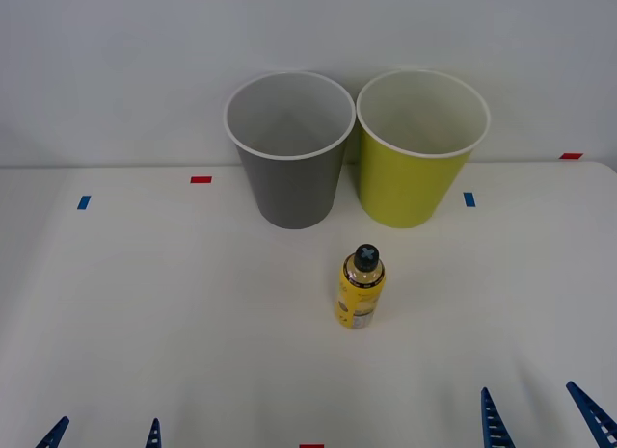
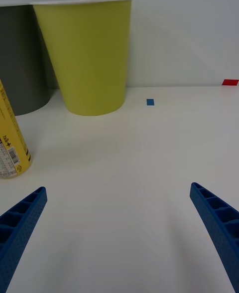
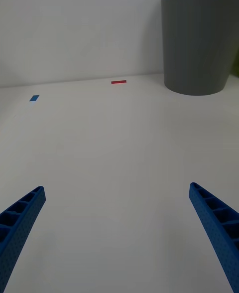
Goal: Put cans in the gray bin and PET bottles in the light green bin.
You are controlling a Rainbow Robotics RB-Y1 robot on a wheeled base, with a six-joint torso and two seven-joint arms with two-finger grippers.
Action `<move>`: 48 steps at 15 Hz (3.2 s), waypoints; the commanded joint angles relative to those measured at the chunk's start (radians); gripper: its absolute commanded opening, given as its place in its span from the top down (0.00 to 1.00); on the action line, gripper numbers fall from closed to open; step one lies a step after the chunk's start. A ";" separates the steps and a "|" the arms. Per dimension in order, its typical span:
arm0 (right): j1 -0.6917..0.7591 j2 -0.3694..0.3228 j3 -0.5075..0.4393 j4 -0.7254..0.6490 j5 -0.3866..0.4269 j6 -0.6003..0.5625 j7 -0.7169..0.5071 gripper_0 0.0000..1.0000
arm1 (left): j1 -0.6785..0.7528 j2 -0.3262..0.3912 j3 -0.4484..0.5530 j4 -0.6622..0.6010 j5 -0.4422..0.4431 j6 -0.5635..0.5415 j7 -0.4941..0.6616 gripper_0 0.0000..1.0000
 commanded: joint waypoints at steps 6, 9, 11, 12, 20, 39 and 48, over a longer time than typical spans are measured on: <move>0.000 0.000 0.000 0.000 0.000 0.000 0.000 0.00 | 0.000 0.000 0.000 0.000 0.000 0.000 0.000 0.00; 0.000 0.000 0.000 0.000 0.000 0.000 0.000 0.00 | 0.000 0.000 0.000 0.000 0.000 0.000 0.000 0.00; 0.000 0.000 0.000 0.000 0.000 0.000 0.000 0.00 | 0.000 0.000 0.000 0.000 0.000 0.000 0.000 0.00; 0.000 0.000 0.000 0.000 0.000 0.000 0.000 0.00 | 0.000 0.000 0.000 0.000 0.000 0.000 0.000 0.00; 0.000 0.000 0.000 0.000 0.000 0.000 0.000 0.00 | 0.000 0.000 0.000 0.000 0.000 0.000 0.000 0.00; 0.000 0.000 0.000 0.000 0.000 0.000 0.000 0.00 | 0.000 0.000 0.000 0.000 0.000 0.000 0.000 0.00; -0.017 0.011 0.040 0.058 -0.005 -0.080 0.002 0.00 | 0.000 0.000 0.000 0.000 0.000 0.000 0.000 0.00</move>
